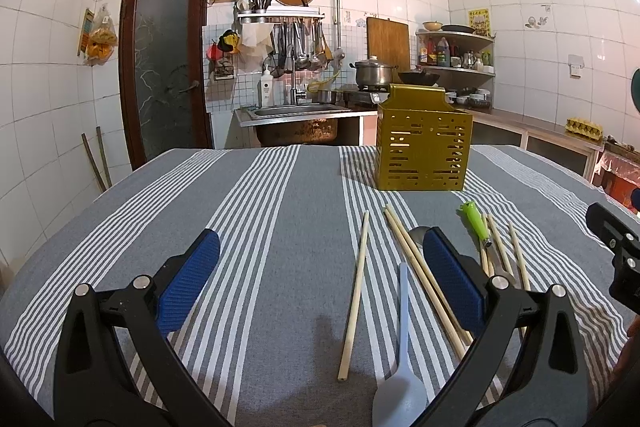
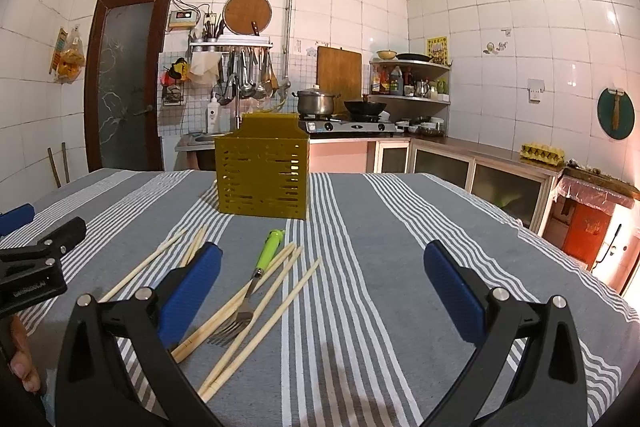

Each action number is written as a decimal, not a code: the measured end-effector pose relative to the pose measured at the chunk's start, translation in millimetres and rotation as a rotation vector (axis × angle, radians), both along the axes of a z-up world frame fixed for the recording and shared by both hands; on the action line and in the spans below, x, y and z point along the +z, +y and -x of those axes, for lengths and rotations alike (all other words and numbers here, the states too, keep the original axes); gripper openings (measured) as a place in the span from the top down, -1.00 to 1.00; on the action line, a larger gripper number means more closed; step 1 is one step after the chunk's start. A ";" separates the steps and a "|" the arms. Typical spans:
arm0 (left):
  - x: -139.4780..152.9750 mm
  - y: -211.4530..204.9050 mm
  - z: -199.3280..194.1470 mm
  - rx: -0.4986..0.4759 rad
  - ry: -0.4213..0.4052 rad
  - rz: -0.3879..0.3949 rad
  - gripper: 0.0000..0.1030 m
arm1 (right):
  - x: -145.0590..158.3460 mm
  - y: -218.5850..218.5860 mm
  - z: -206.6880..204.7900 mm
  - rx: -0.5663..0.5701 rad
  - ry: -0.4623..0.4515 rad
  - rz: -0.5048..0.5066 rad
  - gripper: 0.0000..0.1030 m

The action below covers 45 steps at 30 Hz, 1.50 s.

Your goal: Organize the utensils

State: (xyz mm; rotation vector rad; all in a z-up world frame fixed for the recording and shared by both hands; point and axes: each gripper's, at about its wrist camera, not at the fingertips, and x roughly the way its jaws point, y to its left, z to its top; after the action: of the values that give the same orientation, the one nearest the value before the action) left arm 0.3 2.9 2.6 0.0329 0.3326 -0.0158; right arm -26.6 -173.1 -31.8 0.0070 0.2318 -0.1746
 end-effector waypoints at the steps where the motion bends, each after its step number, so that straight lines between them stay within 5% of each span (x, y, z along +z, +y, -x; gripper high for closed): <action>1: 0.0 -0.6 -0.3 0.000 -0.001 -0.001 -0.90 | 0.5 0.9 0.7 0.001 -0.004 0.005 -0.93; 16: -2.8 -1.5 -4.4 0.013 0.007 -0.002 -0.90 | 7.4 16.1 13.3 0.006 -0.057 0.076 -0.93; 35: -10.7 2.3 -39.0 -0.012 0.162 0.027 -0.90 | -5.3 -15.7 -23.4 0.035 0.142 -0.083 -0.93; 45: 11.3 14.0 -75.5 -0.064 0.203 0.007 -0.90 | 7.2 -9.3 -64.4 -0.059 0.220 0.022 -0.93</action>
State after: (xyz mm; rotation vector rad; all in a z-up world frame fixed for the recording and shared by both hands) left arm 75.8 16.9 13.9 0.0354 0.5345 -0.0841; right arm 37.8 -182.3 -24.5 -0.0269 0.4490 -0.2371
